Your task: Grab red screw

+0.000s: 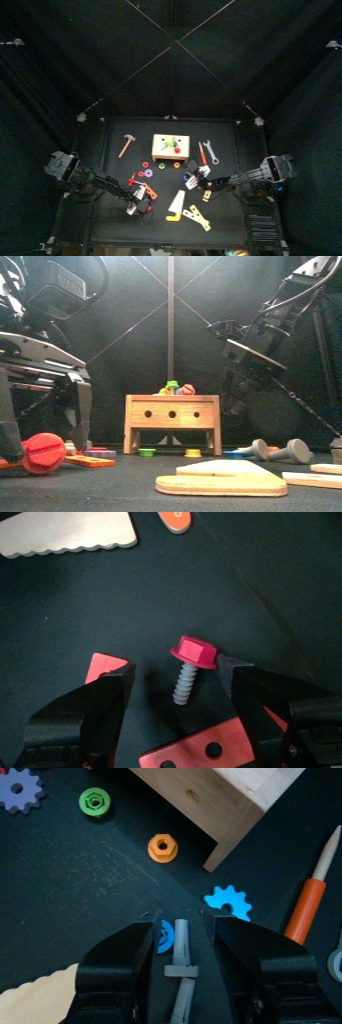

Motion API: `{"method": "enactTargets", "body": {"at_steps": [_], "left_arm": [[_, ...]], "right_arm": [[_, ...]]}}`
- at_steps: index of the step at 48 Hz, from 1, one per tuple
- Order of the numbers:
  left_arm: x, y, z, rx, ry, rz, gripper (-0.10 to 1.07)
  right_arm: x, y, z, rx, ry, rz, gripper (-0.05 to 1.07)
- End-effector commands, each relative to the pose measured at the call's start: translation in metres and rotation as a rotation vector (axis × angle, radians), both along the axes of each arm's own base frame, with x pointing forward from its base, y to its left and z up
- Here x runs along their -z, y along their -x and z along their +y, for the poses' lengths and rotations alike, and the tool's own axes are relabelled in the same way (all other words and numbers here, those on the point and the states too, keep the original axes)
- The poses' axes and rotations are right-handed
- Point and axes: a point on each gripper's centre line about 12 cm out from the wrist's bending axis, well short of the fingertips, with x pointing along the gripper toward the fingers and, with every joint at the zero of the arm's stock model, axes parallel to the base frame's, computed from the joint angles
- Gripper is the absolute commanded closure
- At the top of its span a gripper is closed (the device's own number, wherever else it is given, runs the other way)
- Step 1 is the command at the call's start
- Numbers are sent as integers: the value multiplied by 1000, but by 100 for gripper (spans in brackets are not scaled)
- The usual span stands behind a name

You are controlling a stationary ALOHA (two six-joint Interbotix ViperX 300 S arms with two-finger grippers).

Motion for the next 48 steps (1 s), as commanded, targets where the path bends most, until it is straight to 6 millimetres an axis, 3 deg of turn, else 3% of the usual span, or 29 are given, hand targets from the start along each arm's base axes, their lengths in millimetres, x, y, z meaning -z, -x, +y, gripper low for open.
{"method": "enactTargets", "body": {"at_steps": [1,16,35,48], "left_arm": [[-4,-7,-1,-2,8,-20,-1],[-3,-6,-1,-11,7,-7,5],[-2,-8,-1,-30,19,-2,39],[-27,-12,11,-72,42,-69,41]], "right_arm": [[-7,-2,0,6,-8,-23,25],[-8,-3,0,18,-22,-25,25],[0,5,-3,27,-21,3,25],[-1,4,-3,30,-25,0,25]]}}
